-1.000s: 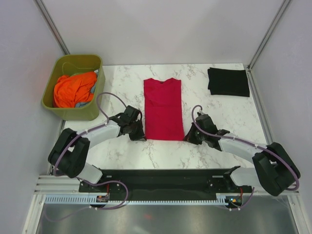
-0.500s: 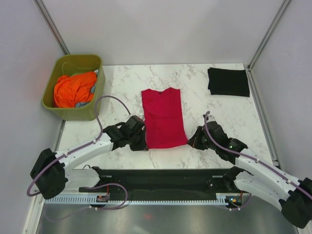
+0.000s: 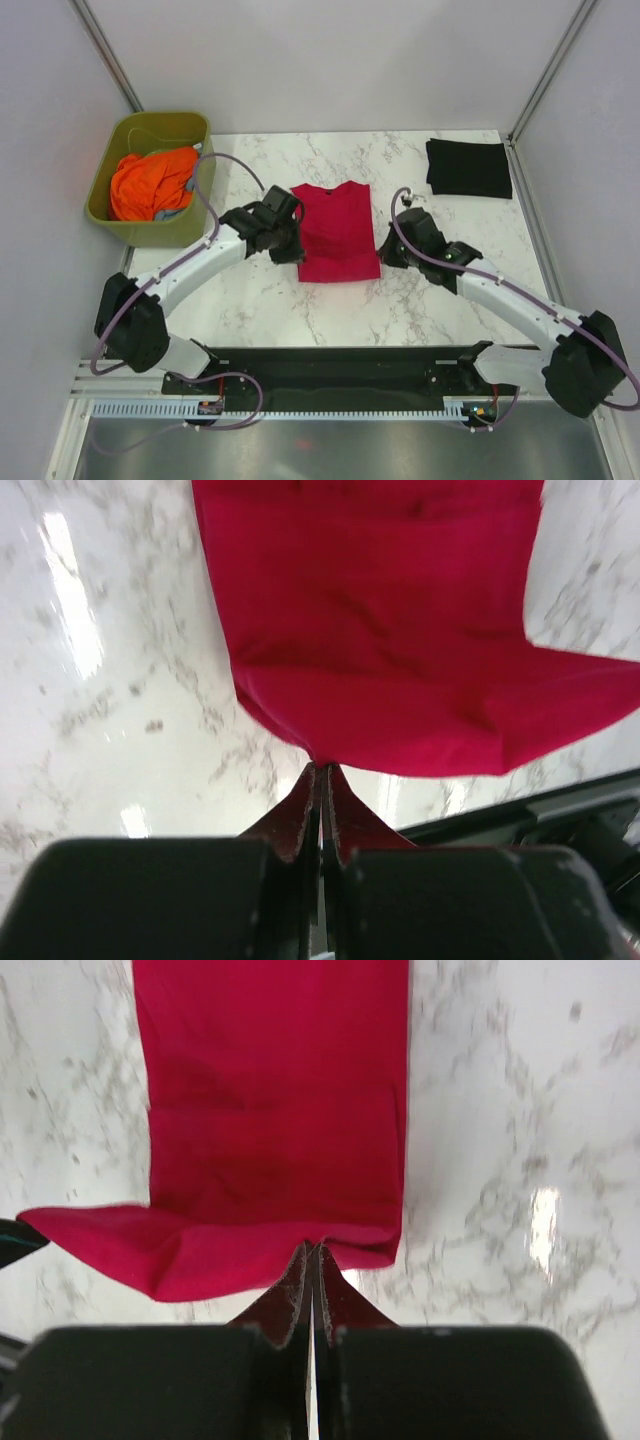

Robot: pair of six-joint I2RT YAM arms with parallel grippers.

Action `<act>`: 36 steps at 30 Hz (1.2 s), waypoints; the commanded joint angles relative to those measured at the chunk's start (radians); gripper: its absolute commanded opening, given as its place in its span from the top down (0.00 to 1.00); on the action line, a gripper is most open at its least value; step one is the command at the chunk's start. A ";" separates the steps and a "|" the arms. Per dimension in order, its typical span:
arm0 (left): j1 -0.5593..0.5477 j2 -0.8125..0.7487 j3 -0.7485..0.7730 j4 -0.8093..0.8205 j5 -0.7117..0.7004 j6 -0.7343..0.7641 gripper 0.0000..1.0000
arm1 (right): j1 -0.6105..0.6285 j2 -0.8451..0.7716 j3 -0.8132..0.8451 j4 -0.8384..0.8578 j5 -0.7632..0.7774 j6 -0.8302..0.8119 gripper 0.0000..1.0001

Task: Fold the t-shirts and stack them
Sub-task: Fold the tshirt

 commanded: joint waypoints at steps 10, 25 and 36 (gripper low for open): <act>0.227 0.421 0.579 0.021 0.099 0.198 0.98 | -0.221 0.479 0.516 0.123 -0.135 -0.222 1.00; 0.361 0.909 1.112 0.102 0.087 0.276 0.98 | -0.309 0.973 0.947 0.304 -0.256 -0.244 1.00; 0.468 1.085 1.157 0.338 0.243 0.248 0.67 | -0.376 1.219 1.189 0.303 -0.356 -0.234 0.57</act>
